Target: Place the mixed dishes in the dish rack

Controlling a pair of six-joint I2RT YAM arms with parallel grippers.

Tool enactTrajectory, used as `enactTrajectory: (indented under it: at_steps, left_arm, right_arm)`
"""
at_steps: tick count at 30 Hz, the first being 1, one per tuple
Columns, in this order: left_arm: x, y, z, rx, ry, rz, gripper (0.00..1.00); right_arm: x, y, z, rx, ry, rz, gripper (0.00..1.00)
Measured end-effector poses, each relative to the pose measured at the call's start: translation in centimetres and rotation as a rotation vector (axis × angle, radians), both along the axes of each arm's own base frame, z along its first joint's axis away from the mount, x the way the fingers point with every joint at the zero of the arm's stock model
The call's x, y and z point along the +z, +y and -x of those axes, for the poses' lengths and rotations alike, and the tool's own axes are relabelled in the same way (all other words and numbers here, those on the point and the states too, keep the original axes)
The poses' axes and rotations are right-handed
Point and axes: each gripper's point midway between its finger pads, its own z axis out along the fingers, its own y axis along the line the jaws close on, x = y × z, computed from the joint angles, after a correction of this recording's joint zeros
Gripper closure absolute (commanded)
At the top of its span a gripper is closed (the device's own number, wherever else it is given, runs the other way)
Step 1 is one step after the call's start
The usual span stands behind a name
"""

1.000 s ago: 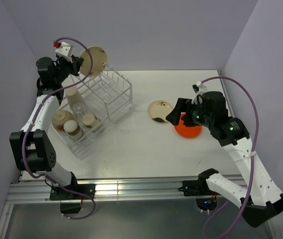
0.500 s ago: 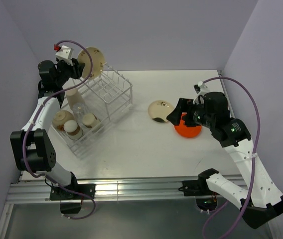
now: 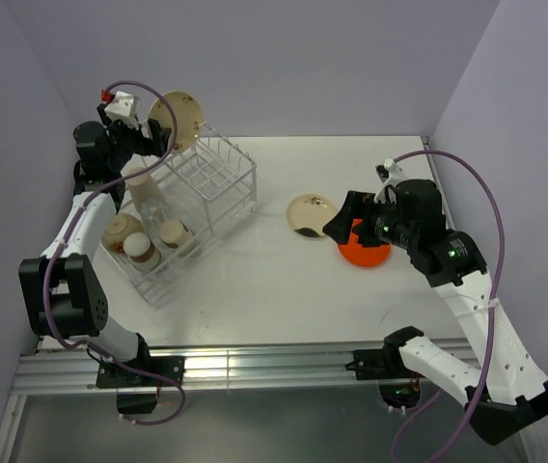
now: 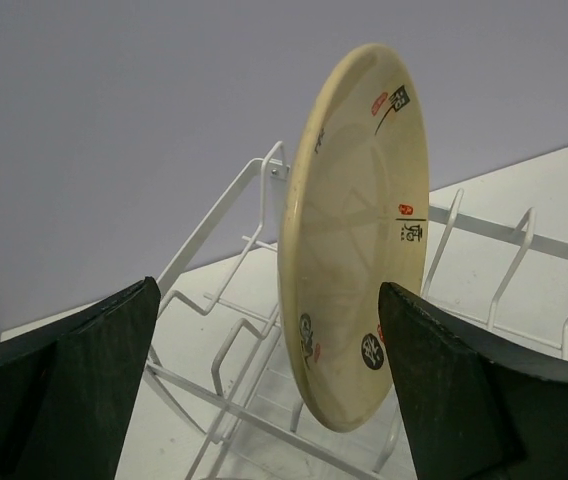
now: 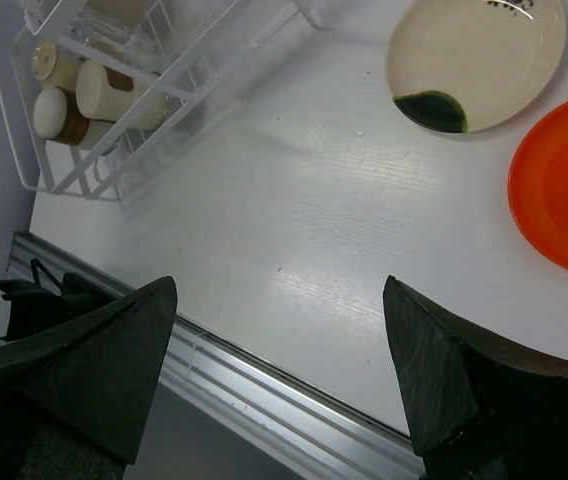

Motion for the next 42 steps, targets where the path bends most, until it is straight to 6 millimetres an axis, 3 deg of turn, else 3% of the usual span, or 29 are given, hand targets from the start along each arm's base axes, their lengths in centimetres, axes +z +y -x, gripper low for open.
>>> enactTrajectory:
  at_steps: [10, 17, 22, 30, 37, 42]
  left_arm:
    - [2.8, 0.7, 2.0, 0.037, -0.06, 0.004, 0.01]
    - [2.6, 1.5, 4.3, 0.086, -0.051, 0.017, 0.01]
    - [2.5, 2.8, 7.3, 0.173, -0.014, 0.063, 0.01]
    - [4.7, 4.8, 13.7, 0.354, 0.047, 0.22, 0.01]
    - [4.7, 3.3, 20.1, 0.337, 0.067, 0.406, 0.01]
    - [3.1, 1.2, 22.8, 0.264, 0.135, 0.529, 0.01]
  right_arm:
    - [-0.3, 0.0, 0.3, 0.003, 0.009, -0.005, 0.09]
    - [-0.9, -0.7, -0.2, -0.049, 0.039, -0.015, 0.09]
    - [-4.8, -1.3, -0.8, -0.128, 0.142, -0.03, 0.09]
    - [-12.6, -0.2, -1.3, -0.223, 0.343, -0.145, 0.17]
    - [-15.9, 1.0, -4.2, -0.343, 0.382, -0.278, 0.26]
    - [-17.9, 1.7, -6.1, -0.468, 0.38, -0.354, 0.27]
